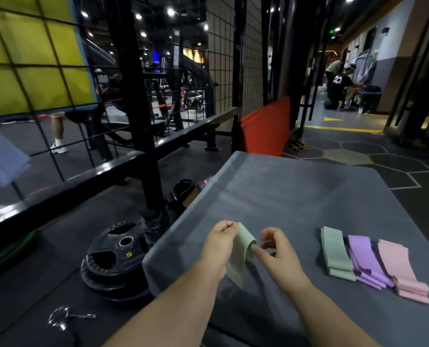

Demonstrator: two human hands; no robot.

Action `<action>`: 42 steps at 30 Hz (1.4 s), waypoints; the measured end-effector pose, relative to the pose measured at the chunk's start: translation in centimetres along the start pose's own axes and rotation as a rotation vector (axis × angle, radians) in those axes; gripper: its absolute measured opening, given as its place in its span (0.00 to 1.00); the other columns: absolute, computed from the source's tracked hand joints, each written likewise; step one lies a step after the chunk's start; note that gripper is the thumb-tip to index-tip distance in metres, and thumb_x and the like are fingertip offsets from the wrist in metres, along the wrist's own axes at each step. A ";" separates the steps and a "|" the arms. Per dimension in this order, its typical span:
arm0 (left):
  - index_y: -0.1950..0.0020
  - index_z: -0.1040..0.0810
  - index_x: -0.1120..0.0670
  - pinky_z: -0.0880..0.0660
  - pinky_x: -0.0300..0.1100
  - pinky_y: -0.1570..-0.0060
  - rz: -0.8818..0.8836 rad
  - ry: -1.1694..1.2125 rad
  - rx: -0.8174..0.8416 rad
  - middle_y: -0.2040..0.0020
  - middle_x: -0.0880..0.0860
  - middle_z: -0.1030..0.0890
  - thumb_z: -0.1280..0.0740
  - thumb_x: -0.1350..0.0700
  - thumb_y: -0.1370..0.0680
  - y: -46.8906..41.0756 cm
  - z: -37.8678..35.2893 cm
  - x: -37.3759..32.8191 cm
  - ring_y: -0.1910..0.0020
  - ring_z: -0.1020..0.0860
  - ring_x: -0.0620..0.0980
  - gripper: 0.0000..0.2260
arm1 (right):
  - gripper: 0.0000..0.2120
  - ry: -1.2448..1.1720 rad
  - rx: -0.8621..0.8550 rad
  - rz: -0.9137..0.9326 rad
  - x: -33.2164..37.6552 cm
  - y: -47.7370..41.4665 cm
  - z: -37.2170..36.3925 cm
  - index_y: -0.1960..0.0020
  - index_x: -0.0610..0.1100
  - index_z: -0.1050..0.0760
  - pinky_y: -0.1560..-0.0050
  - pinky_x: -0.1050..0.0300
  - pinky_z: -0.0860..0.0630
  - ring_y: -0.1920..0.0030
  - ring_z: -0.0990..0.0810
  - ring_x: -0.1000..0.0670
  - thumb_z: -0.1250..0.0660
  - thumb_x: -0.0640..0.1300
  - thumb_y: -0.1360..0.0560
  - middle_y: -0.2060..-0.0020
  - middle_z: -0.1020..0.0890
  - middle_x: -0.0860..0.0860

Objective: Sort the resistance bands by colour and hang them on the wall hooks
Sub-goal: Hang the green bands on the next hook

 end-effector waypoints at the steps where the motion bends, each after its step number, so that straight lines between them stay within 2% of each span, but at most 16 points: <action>1: 0.56 0.22 0.50 0.30 0.41 0.52 -0.008 0.008 -0.013 0.55 0.50 0.21 0.36 0.55 0.21 0.1 0.7 -0.2 0.51 0.25 0.49 0.05 | 0.15 -0.023 0.051 0.019 0.7 -0.2 -0.4 0.44 0.50 0.30 0.55 0.70 0.31 0.48 0.25 0.59 0.28 0.44 0.27 0.48 0.25 0.58; 4: 0.57 0.22 0.52 0.28 0.41 0.54 -0.011 0.024 -0.013 0.57 0.51 0.22 0.36 0.57 0.22 0.8 2.6 -1.2 0.56 0.25 0.49 0.06 | 0.18 -0.076 0.203 0.065 2.8 -0.4 -1.4 0.44 0.52 0.31 0.47 0.68 0.29 0.42 0.26 0.62 0.27 0.42 0.29 0.44 0.25 0.59; 6: 0.57 0.22 0.51 0.27 0.43 0.54 0.001 0.017 -0.007 0.56 0.53 0.21 0.37 0.56 0.21 1.3 4.1 -1.9 0.56 0.24 0.49 0.06 | 0.19 -0.128 0.301 0.056 4.3 -0.5 -2.0 0.46 0.52 0.31 0.41 0.60 0.28 0.40 0.26 0.60 0.25 0.43 0.31 0.43 0.23 0.57; 8: 0.57 0.23 0.51 0.29 0.41 0.61 0.006 0.012 0.011 0.58 0.52 0.22 0.38 0.56 0.20 1.9 5.7 -2.6 0.60 0.25 0.48 0.07 | 0.21 -0.180 0.388 0.043 6.1 -0.4 -2.5 0.47 0.49 0.32 0.39 0.54 0.27 0.40 0.25 0.58 0.25 0.46 0.34 0.44 0.22 0.55; 12: 0.57 0.25 0.53 0.33 0.38 0.66 -0.017 0.009 0.073 0.63 0.50 0.26 0.40 0.56 0.20 3.2 8.4 -4.2 0.65 0.28 0.45 0.08 | 0.22 -0.182 0.456 0.112 9.9 0.1 -3.9 0.53 0.48 0.33 0.49 0.55 0.27 0.53 0.25 0.53 0.26 0.53 0.38 0.56 0.25 0.53; 14: 0.54 0.24 0.54 0.32 0.36 0.65 -0.031 0.064 0.074 0.62 0.50 0.24 0.39 0.56 0.20 3.9 9.5 -4.8 0.64 0.26 0.45 0.06 | 0.19 -0.221 0.466 0.147 11.5 0.5 -4.8 0.55 0.48 0.34 0.57 0.55 0.29 0.60 0.28 0.53 0.26 0.51 0.37 0.61 0.28 0.53; 16: 0.50 0.24 0.56 0.28 0.37 0.62 -0.053 0.192 0.072 0.59 0.53 0.22 0.37 0.53 0.20 4.5 10.8 -5.1 0.61 0.23 0.47 0.07 | 0.18 -0.279 0.454 0.163 12.9 0.7 -5.6 0.57 0.46 0.34 0.61 0.55 0.32 0.64 0.31 0.53 0.26 0.49 0.35 0.66 0.29 0.55; 18: 0.46 0.25 0.58 0.24 0.43 0.53 -0.082 0.300 0.099 0.54 0.56 0.20 0.36 0.48 0.21 5.1 12.2 -5.1 0.55 0.20 0.50 0.13 | 0.17 -0.339 0.441 0.173 14.4 0.9 -6.3 0.58 0.46 0.34 0.61 0.53 0.32 0.64 0.30 0.52 0.26 0.48 0.36 0.69 0.29 0.56; 22: 0.41 0.26 0.53 0.29 0.53 0.36 -0.158 0.214 0.122 0.47 0.55 0.21 0.30 0.40 0.32 6.3 15.0 -5.5 0.44 0.23 0.54 0.26 | 0.15 -0.474 0.420 0.211 17.1 1.0 -7.7 0.59 0.45 0.33 0.62 0.54 0.32 0.65 0.28 0.52 0.27 0.46 0.34 0.69 0.27 0.54; 24: 0.44 0.28 0.54 0.30 0.52 0.38 -0.201 0.257 0.125 0.48 0.55 0.23 0.24 0.44 0.38 6.6 16.4 -5.6 0.47 0.24 0.53 0.28 | 0.13 -0.559 0.411 0.231 18.6 1.2 -8.5 0.58 0.42 0.34 0.62 0.58 0.30 0.66 0.27 0.53 0.28 0.43 0.29 0.70 0.26 0.52; 26: 0.48 0.30 0.55 0.26 0.46 0.47 -0.221 0.307 0.112 0.51 0.55 0.24 0.23 0.51 0.37 7.1 17.6 -6.1 0.53 0.23 0.49 0.24 | 0.11 -0.632 0.417 0.227 19.9 1.3 -9.4 0.57 0.41 0.35 0.61 0.60 0.28 0.67 0.24 0.55 0.31 0.37 0.25 0.70 0.24 0.52; 29: 0.51 0.29 0.55 0.25 0.40 0.57 -0.262 0.283 0.042 0.55 0.54 0.23 0.28 0.59 0.29 8.0 19.3 -7.0 0.59 0.23 0.47 0.12 | 0.15 -0.614 0.423 0.243 21.8 1.9 -10.5 0.59 0.43 0.34 0.60 0.56 0.27 0.64 0.22 0.53 0.27 0.47 0.30 0.67 0.23 0.50; 32: 0.53 0.26 0.55 0.26 0.41 0.57 -0.295 0.219 -0.005 0.58 0.52 0.20 0.29 0.61 0.27 9.1 20.4 -8.0 0.59 0.22 0.47 0.07 | 0.19 -0.599 0.400 0.238 23.2 2.2 -11.6 0.62 0.47 0.33 0.59 0.55 0.28 0.63 0.24 0.53 0.27 0.57 0.38 0.65 0.24 0.50; 37: 0.52 0.24 0.58 0.25 0.42 0.55 -0.399 0.242 -0.060 0.57 0.55 0.19 0.30 0.59 0.25 11.0 21.6 -9.5 0.57 0.20 0.47 0.05 | 0.18 -0.561 0.407 0.294 25.7 2.8 -12.8 0.62 0.49 0.31 0.63 0.54 0.30 0.63 0.28 0.49 0.28 0.60 0.37 0.64 0.26 0.46; 40: 0.49 0.21 0.60 0.23 0.54 0.47 -0.427 0.324 -0.088 0.52 0.60 0.17 0.26 0.50 0.29 11.9 22.6 -10.7 0.52 0.19 0.57 0.16 | 0.18 -0.574 0.456 0.336 27.6 3.3 -13.3 0.61 0.46 0.30 0.60 0.49 0.30 0.63 0.28 0.47 0.28 0.59 0.35 0.65 0.28 0.45; 42: 0.49 0.19 0.58 0.25 0.57 0.43 -0.445 0.361 -0.127 0.49 0.61 0.17 0.26 0.48 0.31 12.4 23.4 -11.5 0.47 0.19 0.60 0.17 | 0.17 -0.584 0.481 0.358 28.7 3.5 -13.8 0.62 0.46 0.30 0.60 0.51 0.31 0.64 0.29 0.49 0.28 0.58 0.35 0.67 0.29 0.47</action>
Point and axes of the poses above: each hand's wrist, its own y-axis away from the middle knuckle, its own z-axis out of the back of the hand, x = y × z, the point moved 1 cm from there along -y, towards the middle knuckle
